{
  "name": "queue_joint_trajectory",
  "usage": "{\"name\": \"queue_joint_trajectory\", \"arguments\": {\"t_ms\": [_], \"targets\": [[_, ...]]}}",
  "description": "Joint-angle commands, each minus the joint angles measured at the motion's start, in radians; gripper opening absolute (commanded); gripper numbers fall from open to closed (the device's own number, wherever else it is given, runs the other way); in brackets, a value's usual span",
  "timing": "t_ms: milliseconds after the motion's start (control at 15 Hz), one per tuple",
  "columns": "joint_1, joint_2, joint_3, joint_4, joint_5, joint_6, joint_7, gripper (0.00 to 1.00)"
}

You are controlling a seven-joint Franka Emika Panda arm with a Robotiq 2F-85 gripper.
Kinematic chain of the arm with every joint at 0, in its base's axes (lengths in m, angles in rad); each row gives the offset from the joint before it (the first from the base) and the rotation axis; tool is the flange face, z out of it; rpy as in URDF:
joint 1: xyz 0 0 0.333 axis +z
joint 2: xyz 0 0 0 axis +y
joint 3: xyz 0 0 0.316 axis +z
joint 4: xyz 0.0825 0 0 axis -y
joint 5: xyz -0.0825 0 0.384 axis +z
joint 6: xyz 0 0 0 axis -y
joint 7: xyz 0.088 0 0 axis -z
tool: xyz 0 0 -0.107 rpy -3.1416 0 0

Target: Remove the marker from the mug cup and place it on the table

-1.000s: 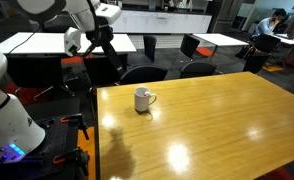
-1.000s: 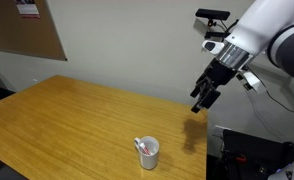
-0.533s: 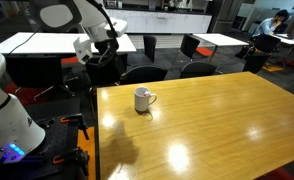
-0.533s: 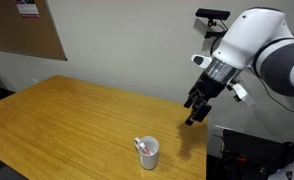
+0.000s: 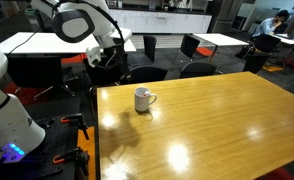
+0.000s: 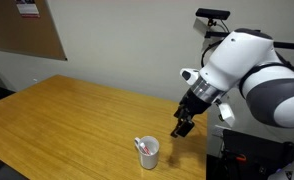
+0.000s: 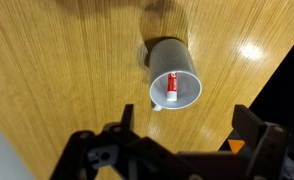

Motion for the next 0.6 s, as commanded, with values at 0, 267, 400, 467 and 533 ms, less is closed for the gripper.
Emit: {"name": "queue_joint_trajectory", "arguments": {"t_ms": [0, 267, 400, 467, 533], "targets": [[-0.084, 0.090, 0.091, 0.050, -0.078, 0.051, 0.146, 1.00], [-0.092, 0.161, 0.103, 0.098, -0.115, -0.004, 0.171, 1.00], [-0.080, 0.194, 0.091, 0.116, -0.105, -0.017, 0.153, 1.00], [-0.061, 0.209, 0.075, 0.124, -0.080, -0.023, 0.124, 1.00], [-0.069, 0.168, 0.081, 0.081, -0.098, 0.012, 0.148, 1.00]]}}
